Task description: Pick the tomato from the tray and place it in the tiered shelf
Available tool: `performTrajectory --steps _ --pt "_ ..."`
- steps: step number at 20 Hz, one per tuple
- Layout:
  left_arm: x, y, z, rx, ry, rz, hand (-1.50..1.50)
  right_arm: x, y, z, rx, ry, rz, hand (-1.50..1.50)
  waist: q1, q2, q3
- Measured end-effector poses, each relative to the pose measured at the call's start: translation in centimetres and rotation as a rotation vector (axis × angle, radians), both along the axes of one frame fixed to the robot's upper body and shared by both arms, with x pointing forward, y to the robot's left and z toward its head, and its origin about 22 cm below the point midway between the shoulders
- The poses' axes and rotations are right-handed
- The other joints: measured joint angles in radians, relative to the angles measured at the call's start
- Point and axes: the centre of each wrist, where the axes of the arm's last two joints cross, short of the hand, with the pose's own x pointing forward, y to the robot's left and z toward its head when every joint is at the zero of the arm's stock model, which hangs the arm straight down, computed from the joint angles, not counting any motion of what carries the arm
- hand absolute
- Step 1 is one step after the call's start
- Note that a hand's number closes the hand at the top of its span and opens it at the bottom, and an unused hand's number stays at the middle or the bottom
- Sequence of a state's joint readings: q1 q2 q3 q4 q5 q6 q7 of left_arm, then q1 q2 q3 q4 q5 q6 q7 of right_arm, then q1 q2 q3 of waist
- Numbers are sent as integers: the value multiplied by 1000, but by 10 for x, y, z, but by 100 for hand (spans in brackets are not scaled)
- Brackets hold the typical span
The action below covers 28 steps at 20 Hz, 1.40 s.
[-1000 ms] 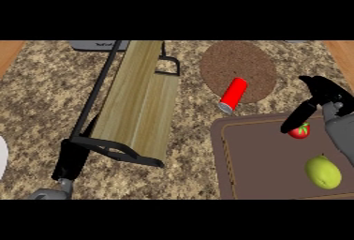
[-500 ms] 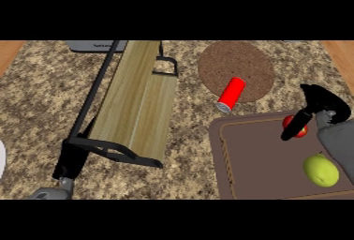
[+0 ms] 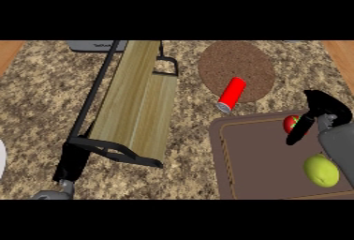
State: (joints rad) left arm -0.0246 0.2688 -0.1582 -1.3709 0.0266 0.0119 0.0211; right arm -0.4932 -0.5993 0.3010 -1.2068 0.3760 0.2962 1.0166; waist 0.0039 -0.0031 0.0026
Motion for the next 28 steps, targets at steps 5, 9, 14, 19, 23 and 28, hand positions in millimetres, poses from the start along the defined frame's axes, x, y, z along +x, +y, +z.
performTrajectory --steps 5,9,14,19,23,28 --pt "0 -2 1 1 -2 3 0 0 5 -5 -13 10 6 -150 0 0 0" --pt "-1 1 2 0 2 -1 0 3 4 -15 -18 34 1 -150 0 1 0" --pt "-2 -1 3 1 9 3 0 1 -2 -25 -17 52 -8 150 0 1 -1" --pt "-1 2 -1 -9 0 4 0 4 -5 -37 -18 53 29 150 0 -5 -8" --pt "-1 3 -2 -4 -5 2 0 6 0 -41 -24 31 46 150 -1 -9 -10" --pt "1 1 2 -3 -1 2 0 10 0 -40 -62 -6 57 150 -1 -6 -9"
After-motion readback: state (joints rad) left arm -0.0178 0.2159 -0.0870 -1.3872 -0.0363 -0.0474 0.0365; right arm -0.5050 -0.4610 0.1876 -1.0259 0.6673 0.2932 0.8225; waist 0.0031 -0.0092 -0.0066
